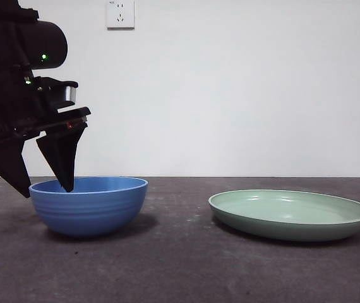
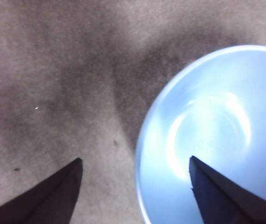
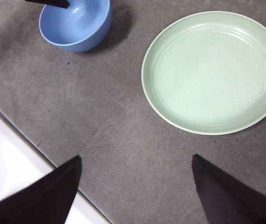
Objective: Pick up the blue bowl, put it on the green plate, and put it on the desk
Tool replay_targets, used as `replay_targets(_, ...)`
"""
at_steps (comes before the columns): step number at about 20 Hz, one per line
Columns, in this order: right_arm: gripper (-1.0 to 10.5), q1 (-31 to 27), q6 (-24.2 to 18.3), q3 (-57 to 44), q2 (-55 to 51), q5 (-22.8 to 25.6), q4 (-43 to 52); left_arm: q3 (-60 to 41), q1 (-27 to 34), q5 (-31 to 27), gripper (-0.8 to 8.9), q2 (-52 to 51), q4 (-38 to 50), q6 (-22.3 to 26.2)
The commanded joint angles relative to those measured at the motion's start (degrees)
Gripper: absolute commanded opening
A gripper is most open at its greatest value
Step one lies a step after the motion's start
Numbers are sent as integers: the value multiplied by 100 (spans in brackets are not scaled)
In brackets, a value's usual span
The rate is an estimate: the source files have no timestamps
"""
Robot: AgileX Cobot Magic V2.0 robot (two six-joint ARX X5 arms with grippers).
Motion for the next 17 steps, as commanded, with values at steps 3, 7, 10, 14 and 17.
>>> replay_targets(3, 378, 35, 44, 109, 33, -11, 50, 129, -22, -162, 254, 127, 11, -59)
replay_targets(7, 378, 35, 44, 109, 31, -11, 50, 129, -57, -162, 144, 129, -22, -83)
replay_targets(10, 378, 35, 44, 109, 26, -13, 50, 129, -101, -160, 84, 129, -28, -90)
replay_targets(14, 378, 35, 44, 109, 22, -13, 50, 129, -168, -160, 10, 129, -22, -105)
replay_targets(17, 378, 35, 44, 109, 22, -11, 50, 129, -199, -162, 10, 129, 42, -155)
